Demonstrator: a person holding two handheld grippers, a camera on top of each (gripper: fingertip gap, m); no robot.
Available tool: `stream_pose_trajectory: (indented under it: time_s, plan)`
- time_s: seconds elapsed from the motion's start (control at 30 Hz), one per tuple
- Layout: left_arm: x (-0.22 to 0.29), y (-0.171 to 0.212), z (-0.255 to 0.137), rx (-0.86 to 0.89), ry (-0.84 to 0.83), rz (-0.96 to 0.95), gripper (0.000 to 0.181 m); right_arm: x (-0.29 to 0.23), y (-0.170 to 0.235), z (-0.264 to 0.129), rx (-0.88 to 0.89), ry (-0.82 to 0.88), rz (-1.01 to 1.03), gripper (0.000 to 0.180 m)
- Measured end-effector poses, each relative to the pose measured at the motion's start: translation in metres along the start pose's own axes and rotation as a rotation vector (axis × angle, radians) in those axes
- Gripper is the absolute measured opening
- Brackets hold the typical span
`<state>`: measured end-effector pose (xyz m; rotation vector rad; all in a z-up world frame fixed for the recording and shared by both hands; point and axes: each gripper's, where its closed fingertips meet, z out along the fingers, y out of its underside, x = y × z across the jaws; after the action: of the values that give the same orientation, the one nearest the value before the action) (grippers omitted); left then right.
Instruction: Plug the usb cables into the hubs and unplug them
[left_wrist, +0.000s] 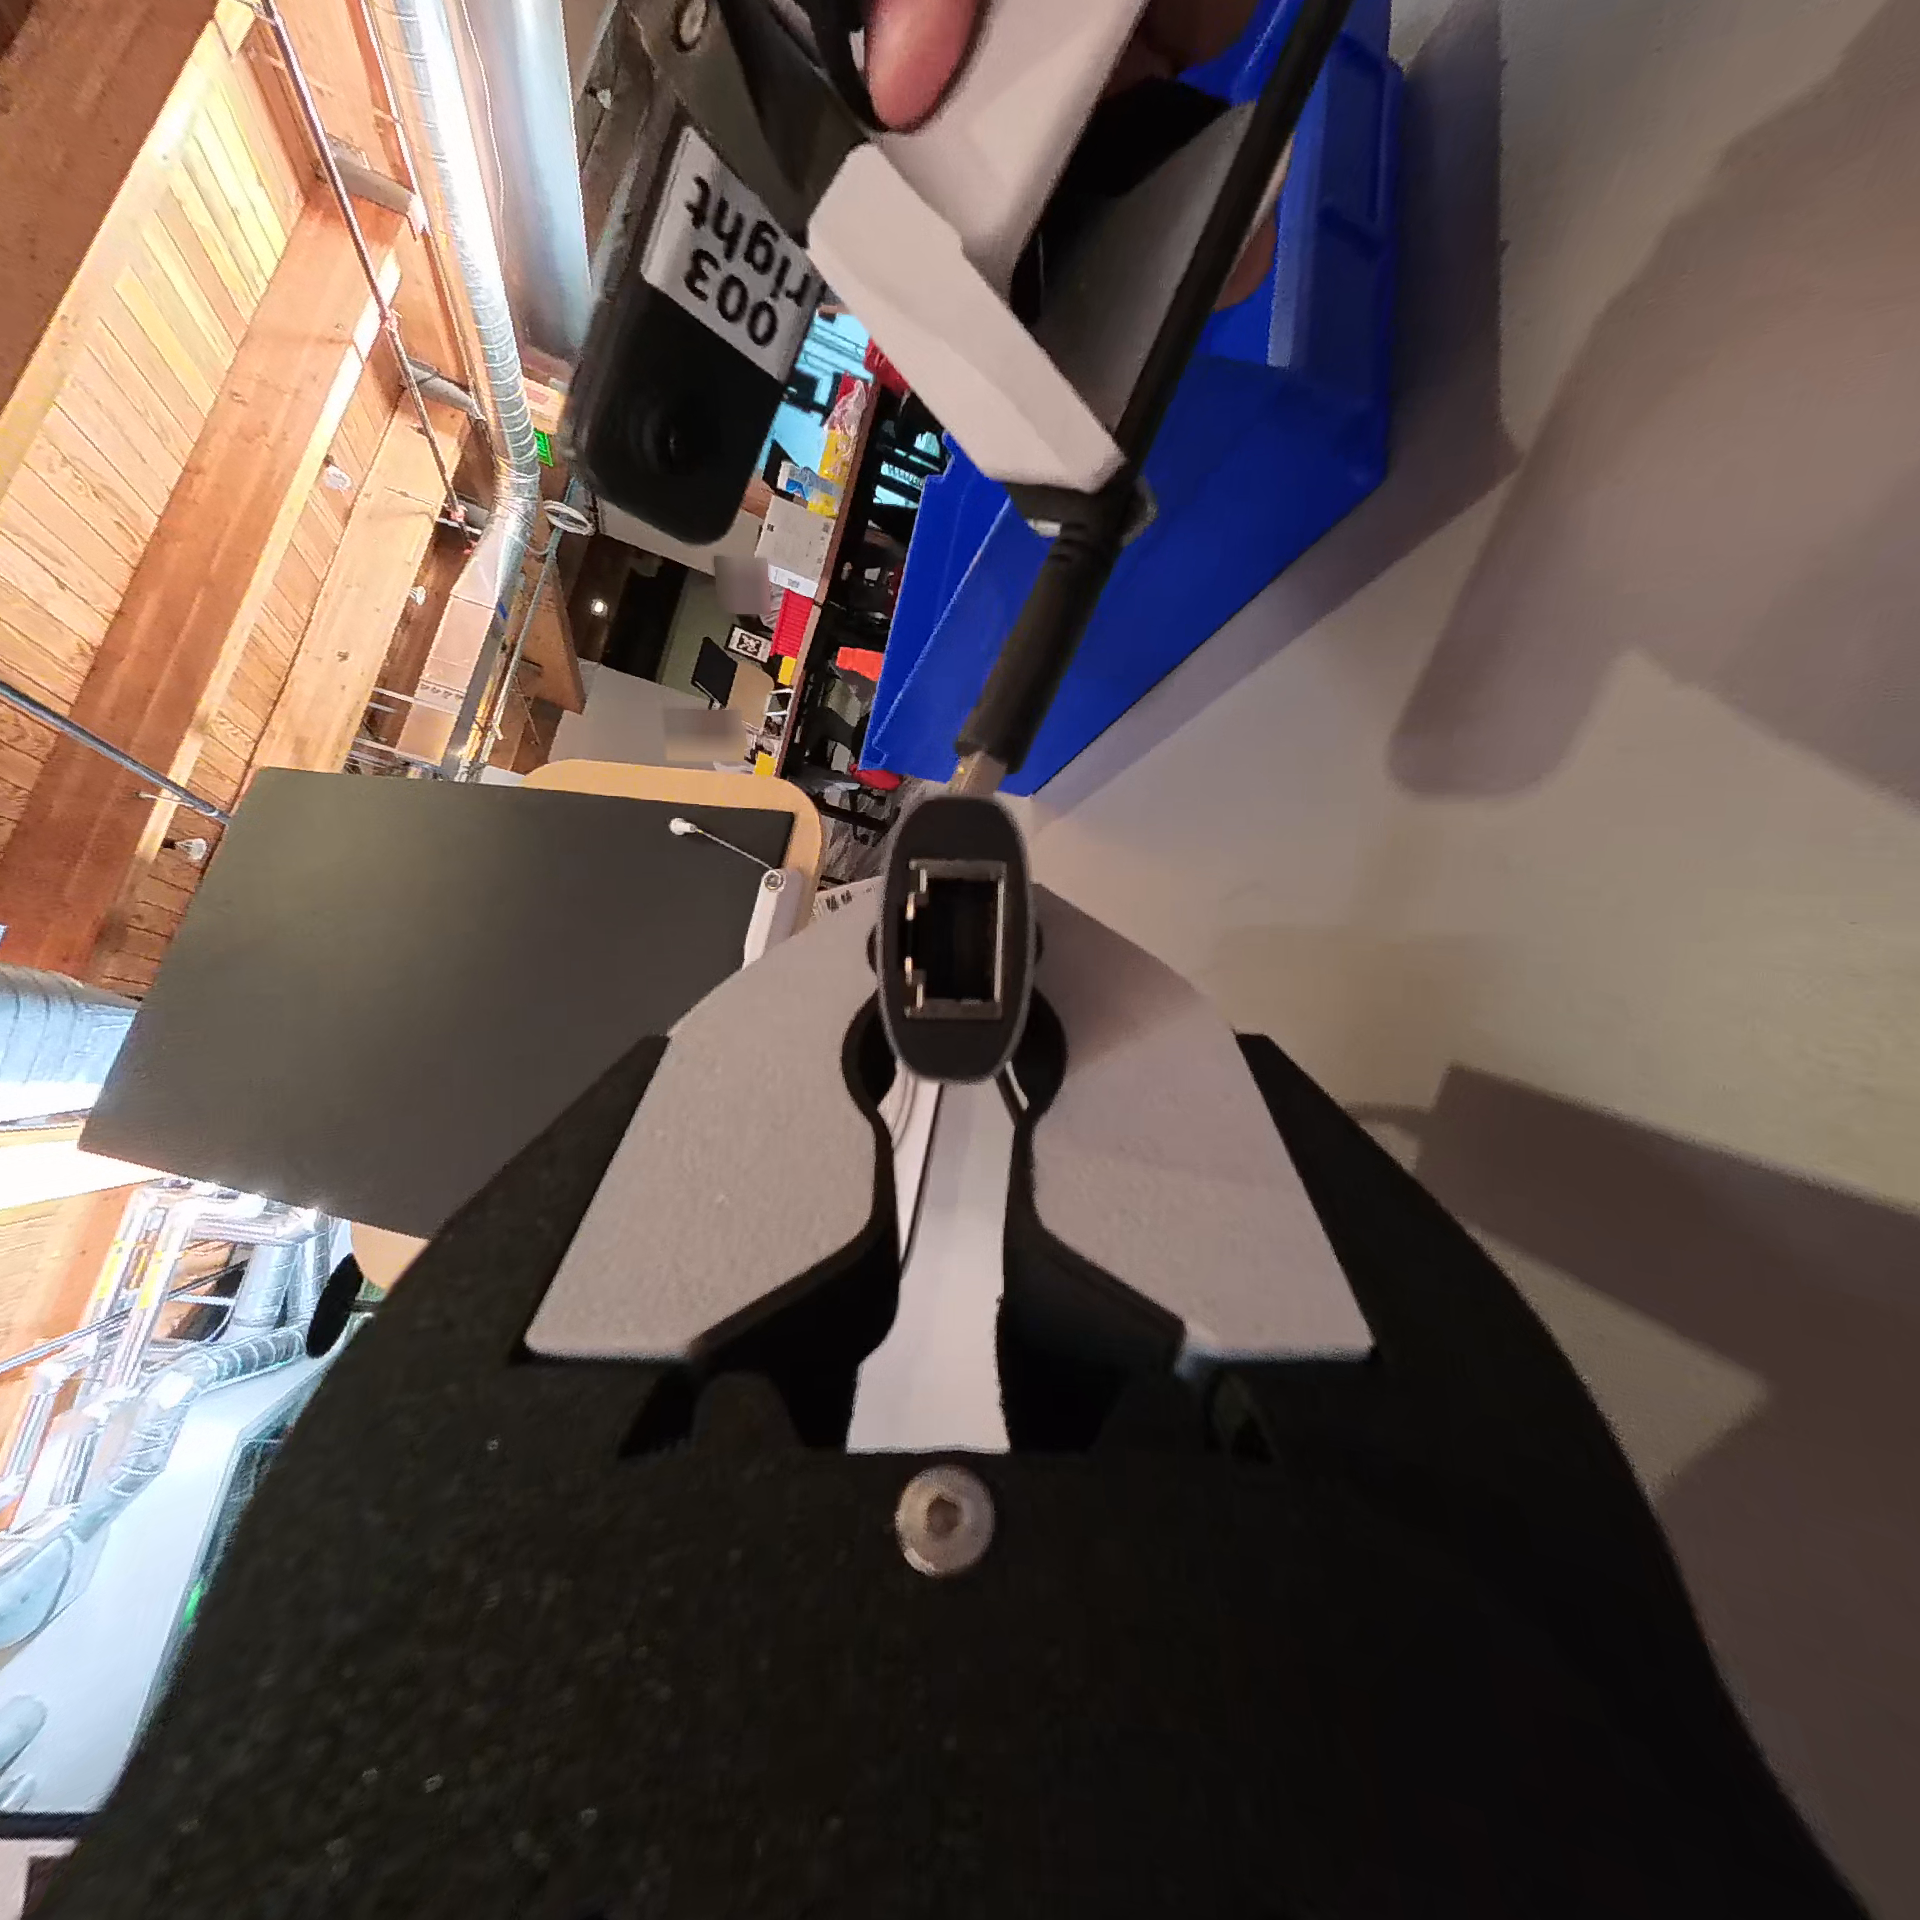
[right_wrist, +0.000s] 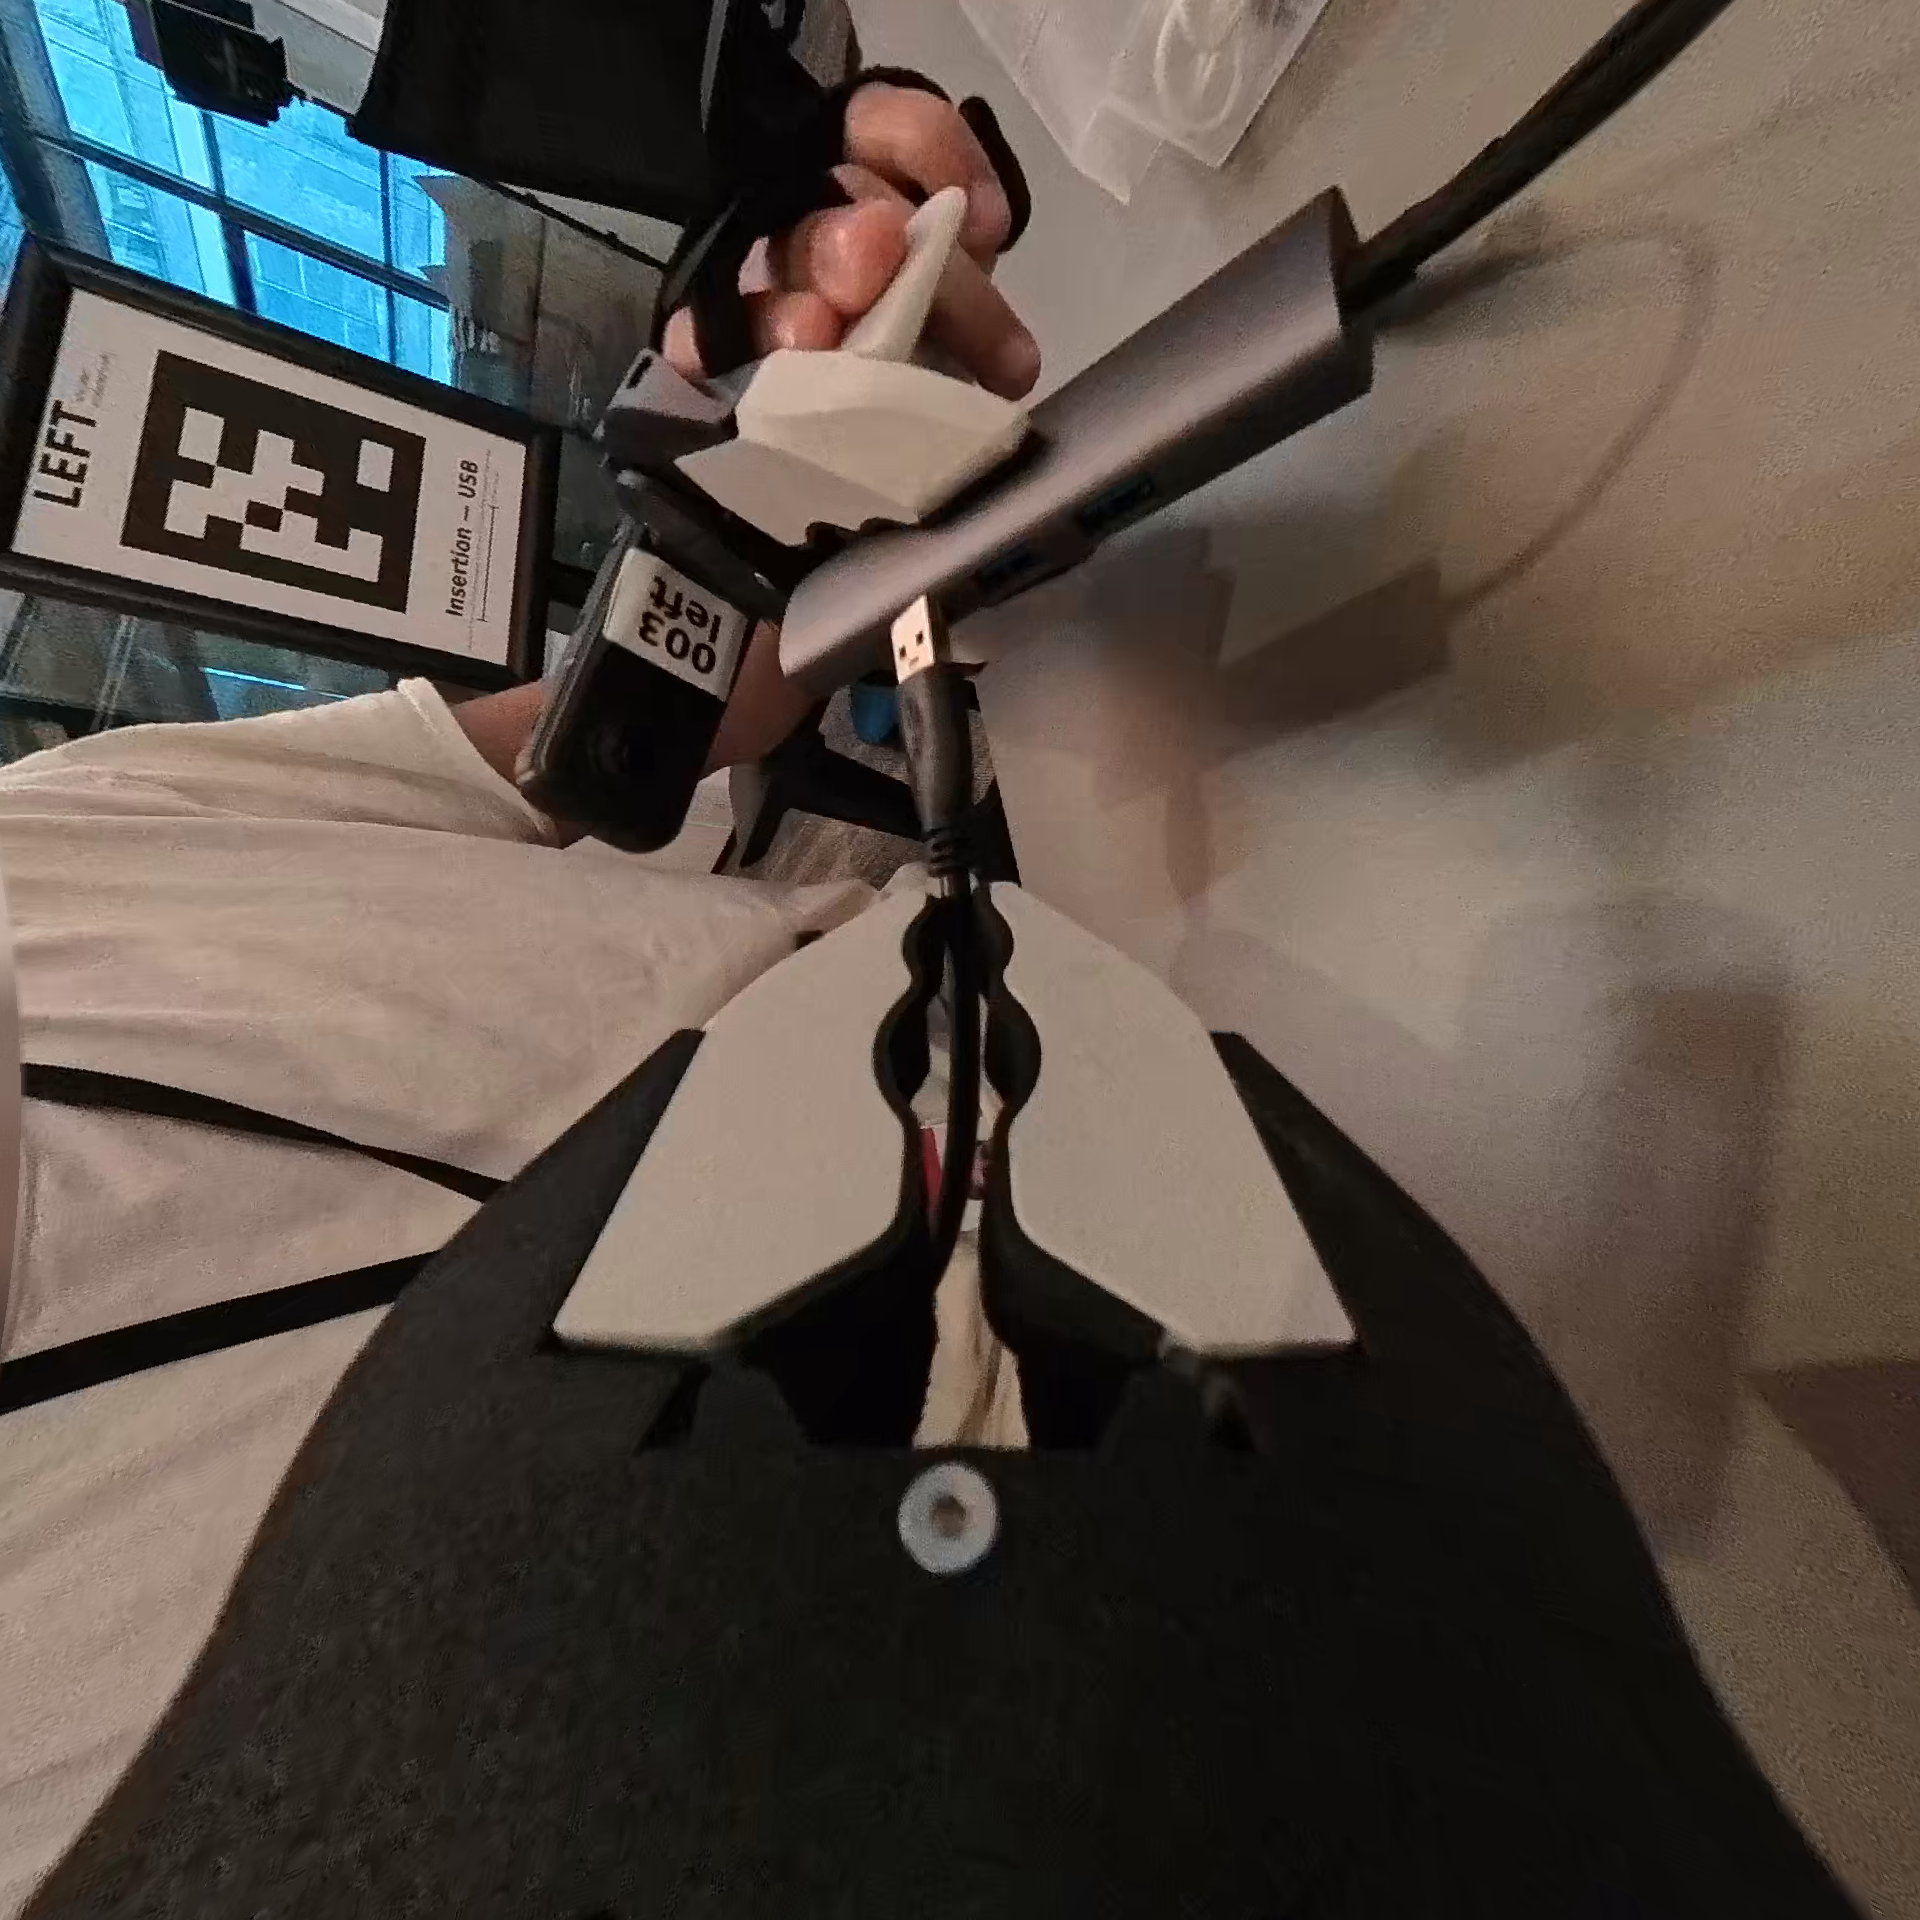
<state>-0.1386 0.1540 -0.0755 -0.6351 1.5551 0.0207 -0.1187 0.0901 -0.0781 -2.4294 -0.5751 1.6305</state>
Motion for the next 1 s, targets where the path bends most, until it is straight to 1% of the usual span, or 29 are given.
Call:
stream_pose_trajectory:
  time_s: [0.43, 0.7, 0.8, 1.0]
  plan:
    - [0.01, 0.001, -0.002, -0.02, -0.009, 0.183, 0.017, 0.01, 0.013, 0.01, -0.073, -0.065, 0.072, 0.005]
    - [0.022, -0.004, -0.003, -0.021, -0.002, 0.289, 0.016, 0.013, 0.023, 0.008, -0.245, -0.068, 0.136, 0.004]
    - [0.023, -0.006, -0.002, -0.017, -0.005, 0.297, 0.016, 0.01, 0.028, 0.011, -0.307, -0.095, 0.158, 0.004]
    - [0.024, -0.01, -0.003, -0.005, -0.012, 0.312, 0.017, -0.001, 0.035, 0.014, -0.373, -0.192, 0.184, 0.004]
